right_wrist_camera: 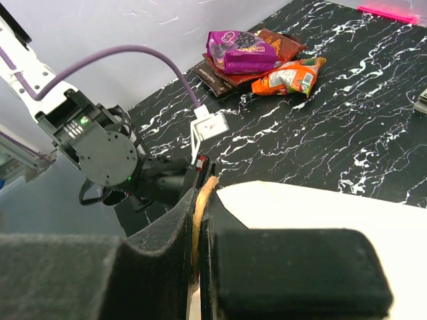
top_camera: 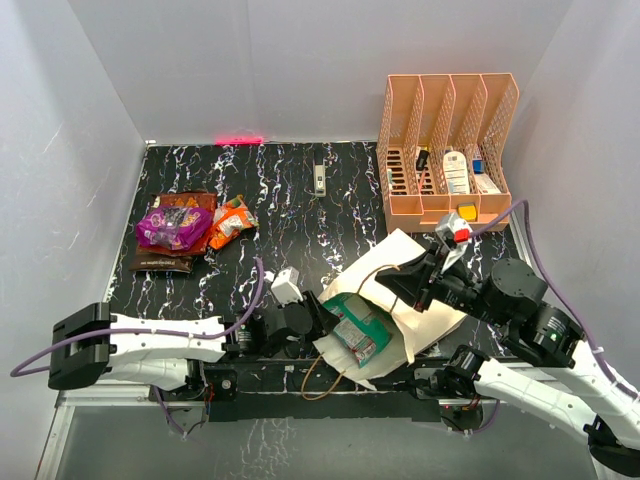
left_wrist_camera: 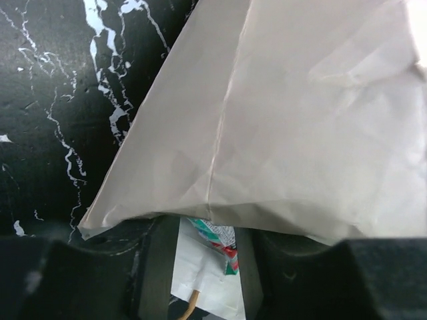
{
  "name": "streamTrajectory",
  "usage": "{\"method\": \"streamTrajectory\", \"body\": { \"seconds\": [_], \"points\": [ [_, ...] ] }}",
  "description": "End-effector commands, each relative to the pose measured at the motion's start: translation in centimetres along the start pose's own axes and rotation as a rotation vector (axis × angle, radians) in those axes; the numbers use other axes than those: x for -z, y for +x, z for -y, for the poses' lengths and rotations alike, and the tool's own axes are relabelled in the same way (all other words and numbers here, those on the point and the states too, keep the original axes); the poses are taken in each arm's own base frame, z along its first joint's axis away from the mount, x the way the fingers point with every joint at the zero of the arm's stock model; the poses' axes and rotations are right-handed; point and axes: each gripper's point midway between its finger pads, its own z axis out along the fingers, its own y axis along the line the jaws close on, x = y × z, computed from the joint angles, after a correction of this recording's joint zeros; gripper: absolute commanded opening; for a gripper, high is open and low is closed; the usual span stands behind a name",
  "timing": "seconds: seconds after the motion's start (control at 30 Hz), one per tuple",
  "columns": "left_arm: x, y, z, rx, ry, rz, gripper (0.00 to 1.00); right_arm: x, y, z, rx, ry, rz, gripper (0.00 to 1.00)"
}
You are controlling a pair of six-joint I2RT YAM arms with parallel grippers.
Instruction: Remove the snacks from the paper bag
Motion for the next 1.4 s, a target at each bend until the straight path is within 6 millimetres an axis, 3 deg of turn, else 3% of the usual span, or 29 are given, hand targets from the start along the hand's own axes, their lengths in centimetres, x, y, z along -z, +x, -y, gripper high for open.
{"method": "streamTrajectory", "body": {
  "seconds": [0.0, 0.23, 0.53, 0.73, 1.03, 1.27, 1.37],
  "points": [
    [-0.5, 0.4, 0.9, 0.057, 0.03, -0.002, 0.4, -1.2, -3.2, -1.4, 0.024, -0.065, 0.111, 0.07],
    [-2.2, 1.8, -0.1, 0.053, -0.05, -0.022, 0.53, -2.1, -3.9, -1.4, 0.037, -0.068, 0.122, 0.07],
    [-2.8, 1.8, -1.3, 0.094, -0.162, 0.005, 0.57, -2.3, -4.0, -0.8, 0.027, -0.035, 0.132, 0.07],
    [-3.9, 2.1, -0.7, 0.114, -0.137, 0.018, 0.51, -2.6, -3.8, -0.6, 0.025, -0.028, 0.131, 0.07],
    [-5.8, 2.6, -1.3, 0.138, -0.199, 0.052, 0.54, -2.6, -3.8, -0.6, 0.021, -0.029, 0.135, 0.07],
    [-7.2, 2.0, -0.4, 0.104, -0.182, 0.097, 0.48, -2.5, -3.2, -0.5, 0.013, -0.025, 0.123, 0.07],
    [-7.6, 1.9, -0.6, 0.098, -0.187, 0.093, 0.4, -2.2, -3.1, -0.4, 0.01, -0.018, 0.119, 0.07]
  ]
}}
